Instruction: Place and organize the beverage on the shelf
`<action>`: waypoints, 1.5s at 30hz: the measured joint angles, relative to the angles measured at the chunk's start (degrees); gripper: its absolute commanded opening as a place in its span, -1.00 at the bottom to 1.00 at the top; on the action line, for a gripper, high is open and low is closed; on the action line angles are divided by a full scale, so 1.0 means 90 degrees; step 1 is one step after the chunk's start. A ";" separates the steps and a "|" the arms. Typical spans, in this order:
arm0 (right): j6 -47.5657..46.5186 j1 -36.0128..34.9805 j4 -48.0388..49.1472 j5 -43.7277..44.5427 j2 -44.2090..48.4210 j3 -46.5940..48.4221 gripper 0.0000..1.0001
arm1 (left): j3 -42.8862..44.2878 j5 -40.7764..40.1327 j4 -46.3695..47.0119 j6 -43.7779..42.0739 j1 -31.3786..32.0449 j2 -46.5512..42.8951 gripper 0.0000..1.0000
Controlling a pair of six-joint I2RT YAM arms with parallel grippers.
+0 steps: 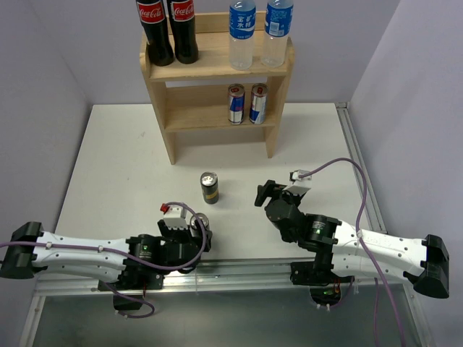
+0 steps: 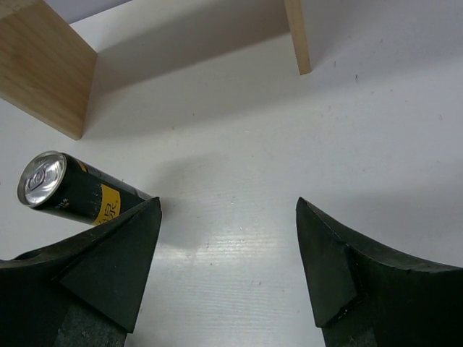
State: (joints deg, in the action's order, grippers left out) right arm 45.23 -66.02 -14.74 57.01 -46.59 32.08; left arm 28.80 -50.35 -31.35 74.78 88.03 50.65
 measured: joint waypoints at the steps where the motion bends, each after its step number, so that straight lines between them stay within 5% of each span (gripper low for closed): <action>1: 0.0007 0.0000 0.0002 0.0000 0.0000 -0.0012 0.64 | -0.0022 -0.0221 0.0010 0.0199 0.0053 0.0158 0.99; 10: -0.0005 0.0000 0.0039 -0.0007 -0.0143 -0.0046 0.64 | -0.0107 -0.1486 0.0403 0.0811 0.0104 0.1515 0.98; 19: -0.0041 0.0000 0.0141 -0.0097 -0.0321 -0.0046 0.63 | 0.0461 -0.2159 0.0034 0.1739 0.0095 0.3407 0.71; 22: -0.0041 0.0000 0.0163 -0.0109 -0.0328 -0.0046 0.63 | 0.0678 -0.2251 -0.0119 0.2052 0.0010 0.3806 0.03; 23: -0.0039 0.0000 0.0163 -0.0112 -0.0328 -0.0046 0.63 | 0.0738 -0.2307 -0.0155 0.2052 -0.0019 0.3888 -0.46; 26: -0.0039 0.0000 0.0163 -0.0114 -0.0328 -0.0046 0.62 | 0.0775 -0.2341 -0.0219 0.2127 -0.0109 0.3944 -0.97; 37: -0.0039 0.0000 0.0163 -0.0112 -0.0236 -0.0073 0.61 | 0.1498 -0.2225 -0.0947 0.1294 -0.0362 0.3145 -0.99; 41: -0.0049 0.0000 0.0204 -0.0124 -0.0231 -0.0085 0.61 | 0.2052 -0.2157 -0.0452 -0.0364 -0.0512 0.2006 -0.99; 45: -0.0129 0.0000 0.0267 -0.0134 -0.0231 -0.0085 0.60 | 0.2055 -0.1447 0.0981 -0.2560 -0.1491 0.0670 -0.99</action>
State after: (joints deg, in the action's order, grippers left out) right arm 44.07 -66.02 -12.34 55.81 -48.66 31.31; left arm 47.29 -63.37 -22.52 51.75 74.61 56.69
